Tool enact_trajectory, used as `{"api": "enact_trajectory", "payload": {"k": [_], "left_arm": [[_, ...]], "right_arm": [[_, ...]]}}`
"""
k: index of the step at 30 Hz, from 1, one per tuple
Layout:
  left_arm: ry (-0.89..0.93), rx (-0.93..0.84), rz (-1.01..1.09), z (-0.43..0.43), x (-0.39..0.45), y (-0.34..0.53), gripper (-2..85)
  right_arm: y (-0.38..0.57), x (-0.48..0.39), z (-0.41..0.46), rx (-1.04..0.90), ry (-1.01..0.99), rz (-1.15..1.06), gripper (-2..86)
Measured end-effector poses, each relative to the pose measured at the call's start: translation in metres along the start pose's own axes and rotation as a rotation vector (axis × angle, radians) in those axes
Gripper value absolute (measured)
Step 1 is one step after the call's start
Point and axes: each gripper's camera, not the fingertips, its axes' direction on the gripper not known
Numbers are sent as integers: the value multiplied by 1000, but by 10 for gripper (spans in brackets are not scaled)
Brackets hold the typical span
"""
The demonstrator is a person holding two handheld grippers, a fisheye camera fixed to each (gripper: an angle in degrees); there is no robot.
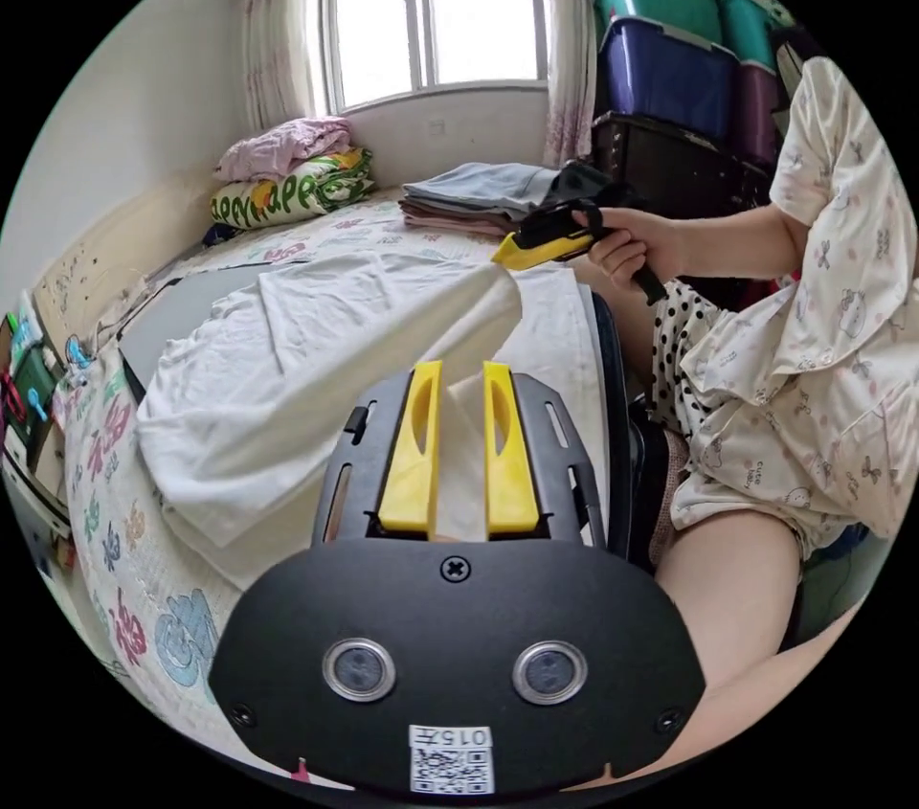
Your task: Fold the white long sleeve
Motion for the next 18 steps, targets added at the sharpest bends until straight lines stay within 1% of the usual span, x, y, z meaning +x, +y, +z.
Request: {"api": "enact_trajectory", "payload": {"k": [5, 8, 10, 13, 14, 18], "left_arm": [[-82, -36, -83, -27, -34, 18, 83], [-107, -20, -150, -43, -53, 30, 84], [-110, -30, -170, -44, -60, 32, 84], [-79, -49, -135, -32, -48, 17, 84], [-59, -54, -99, -23, -36, 3, 84], [33, -75, -8, 19, 10, -49, 85]], "right_arm": [[24, -1, -13, 32, -21, -30, -3], [34, -10, -21, 58, 40, -79, 0], [37, -11, -17, 22, 96, -96, 5], [45, -7, 4, -101, 209, -151, 29], [50, -6, 8, -114, 258, -188, 50], [65, -2, 16, -134, 320, -300, 79]]}}
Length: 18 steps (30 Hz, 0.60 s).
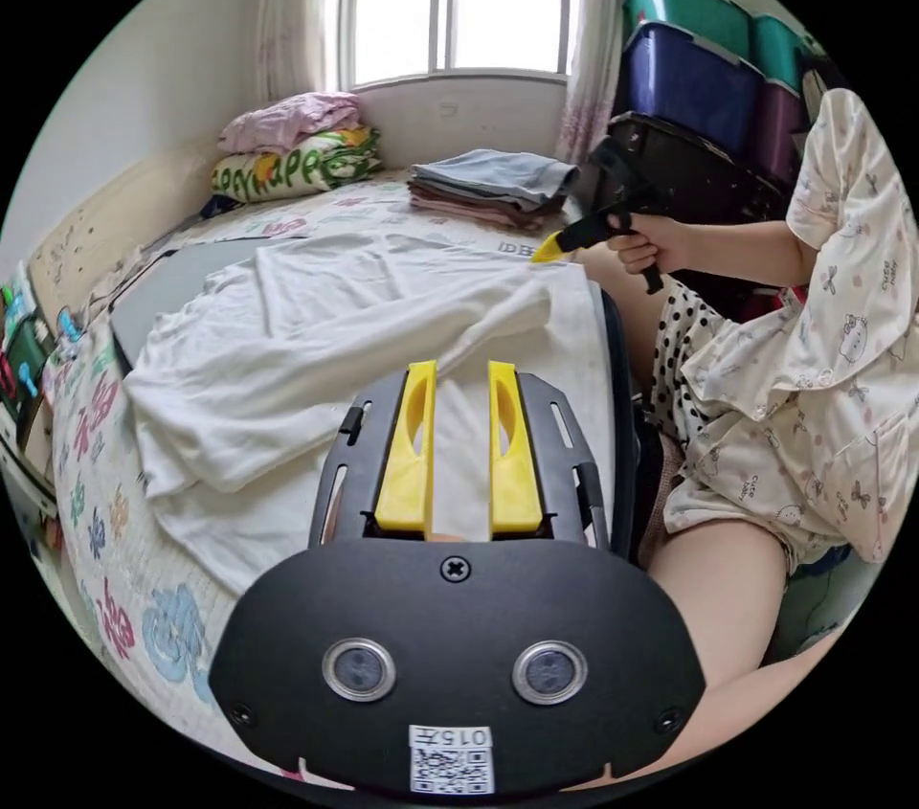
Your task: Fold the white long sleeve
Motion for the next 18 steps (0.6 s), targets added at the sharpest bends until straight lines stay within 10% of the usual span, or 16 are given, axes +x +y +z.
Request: {"api": "enact_trajectory", "payload": {"k": [7, 18], "left_arm": [[79, -77, -87, 50, 72, -92, 100], [-315, -179, -454, 144, 173, -132, 102]], "right_arm": [[14, -24, 40, -183, 294, -231, 104], [5, -23, 68, -238, 155, -369, 84]]}}
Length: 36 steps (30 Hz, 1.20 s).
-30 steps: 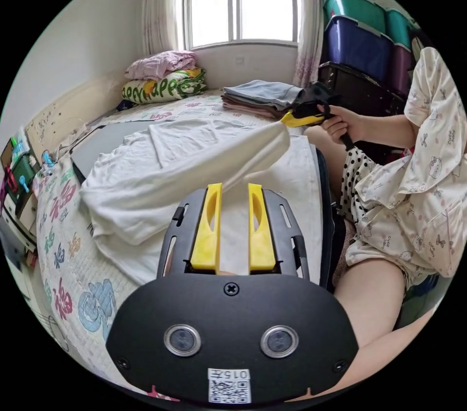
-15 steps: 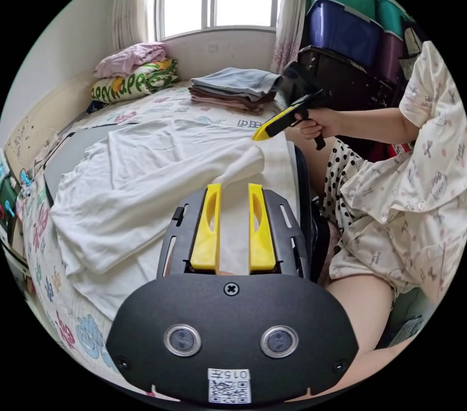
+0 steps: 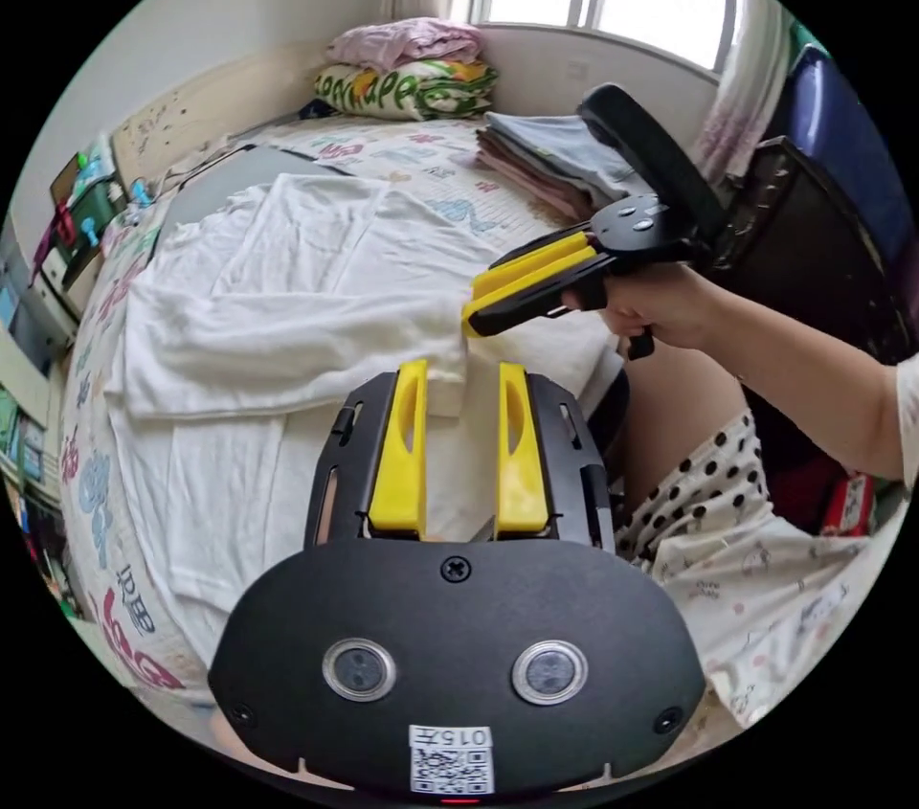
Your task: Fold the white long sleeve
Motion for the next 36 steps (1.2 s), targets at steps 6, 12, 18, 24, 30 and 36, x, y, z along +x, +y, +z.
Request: {"api": "enact_trajectory", "payload": {"k": [6, 12, 18, 24, 30, 36], "left_arm": [[-10, -17, -112, 14, 17, 17, 34], [24, 92, -52, -5, 71, 39, 6], [95, 69, -1, 24, 98, 68, 2], [170, 92, 25, 52, 125, 108, 3], [196, 86, 45, 96, 146, 156, 24], [334, 177, -37, 78, 48, 252, 83]], "right_arm": [[11, 1, -27, 114, -129, 21, 7], [27, -23, -69, 192, -12, -28, 0], [37, -38, -75, 161, 25, -1, -2], [38, -44, -86, 155, 66, 56, -2], [22, -50, -95, 108, 92, 62, 7], [6, -24, -121, 129, 47, 196, 67]]}}
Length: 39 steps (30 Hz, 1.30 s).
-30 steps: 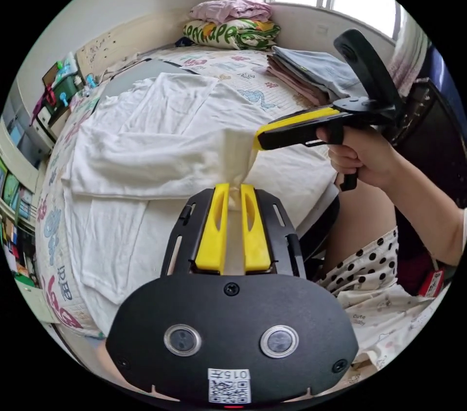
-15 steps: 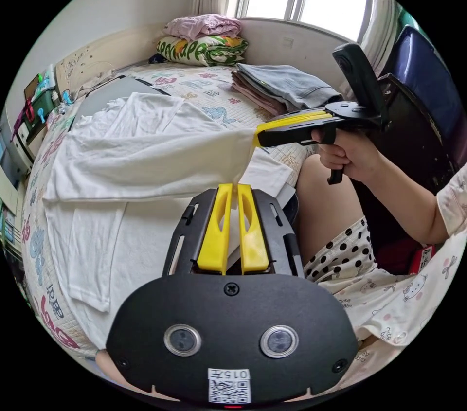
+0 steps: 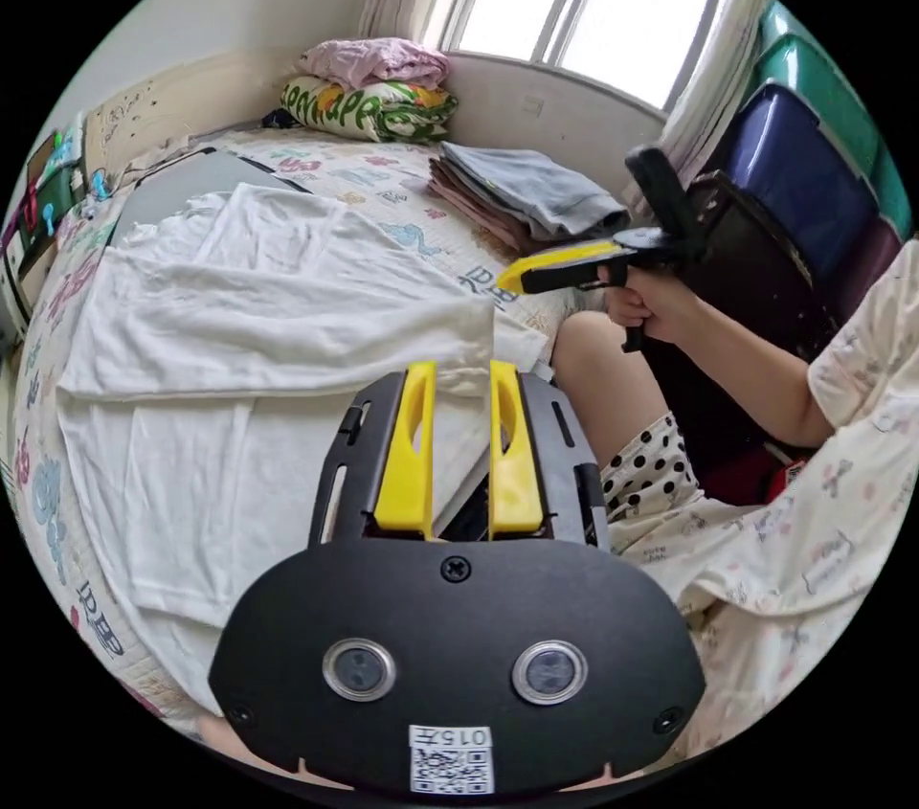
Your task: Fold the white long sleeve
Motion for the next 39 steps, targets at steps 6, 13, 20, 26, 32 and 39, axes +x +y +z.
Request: {"api": "enact_trajectory", "payload": {"k": [6, 13, 20, 26, 32, 39], "left_arm": [[-157, 266, -497, -115, -238, 138, 83], [-123, 337, -792, -85, -434, 252, 100], [-77, 339, -836, -14, -501, 321, 125], [20, 430, -905, 7, -509, 386, 103], [83, 392, -876, 23, -526, 399, 73], [72, 486, -927, 14, -519, 422, 12]], "right_arm": [[-82, -3, -17, 73, -89, 1, 83], [-277, -72, 66, 63, -293, -133, 111], [-447, -115, 205, -98, -284, -1, 133], [-523, -158, 273, -185, -139, -52, 135], [-551, -195, 311, -251, -31, -94, 128], [-566, -222, 322, -214, -22, -116, 18]]}}
